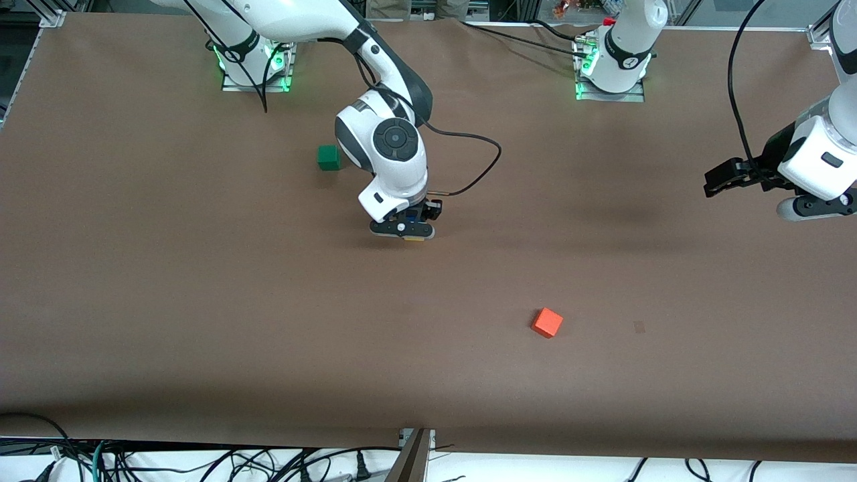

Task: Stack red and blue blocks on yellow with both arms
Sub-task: 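Lower the blue cube onto the red cube and open the right gripper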

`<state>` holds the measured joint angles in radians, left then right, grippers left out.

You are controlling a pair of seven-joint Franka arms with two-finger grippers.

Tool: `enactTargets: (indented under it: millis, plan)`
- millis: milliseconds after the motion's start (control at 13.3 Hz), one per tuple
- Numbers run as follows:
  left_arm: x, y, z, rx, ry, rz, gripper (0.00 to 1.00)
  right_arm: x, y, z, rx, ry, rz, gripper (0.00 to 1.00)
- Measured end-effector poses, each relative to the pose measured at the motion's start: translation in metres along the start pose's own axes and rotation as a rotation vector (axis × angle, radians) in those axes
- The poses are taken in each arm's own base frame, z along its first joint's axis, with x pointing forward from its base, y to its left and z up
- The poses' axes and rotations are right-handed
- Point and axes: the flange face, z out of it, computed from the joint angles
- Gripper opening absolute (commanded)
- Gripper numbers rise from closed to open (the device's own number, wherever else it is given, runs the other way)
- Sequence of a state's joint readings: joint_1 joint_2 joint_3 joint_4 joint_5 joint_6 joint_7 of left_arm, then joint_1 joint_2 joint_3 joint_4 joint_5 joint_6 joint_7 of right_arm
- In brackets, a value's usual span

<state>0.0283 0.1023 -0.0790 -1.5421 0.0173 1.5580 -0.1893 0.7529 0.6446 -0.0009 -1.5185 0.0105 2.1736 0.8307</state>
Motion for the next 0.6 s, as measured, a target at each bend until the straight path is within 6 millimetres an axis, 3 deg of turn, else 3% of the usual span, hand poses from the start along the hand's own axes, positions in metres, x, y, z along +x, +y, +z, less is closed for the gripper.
enactTargets:
  millis: [151, 603]
  plan:
    - [0.0000, 0.0000, 0.0000, 0.000, 0.000, 0.000, 1.00, 0.0000, 0.0000, 0.0000, 0.000, 0.000, 0.002, 0.99]
    - [0.0000, 0.0000, -0.0001, 0.000, 0.000, 0.000, 1.00, 0.0015, -0.0006, -0.0020, 0.006, 0.006, 0.011, 0.99]
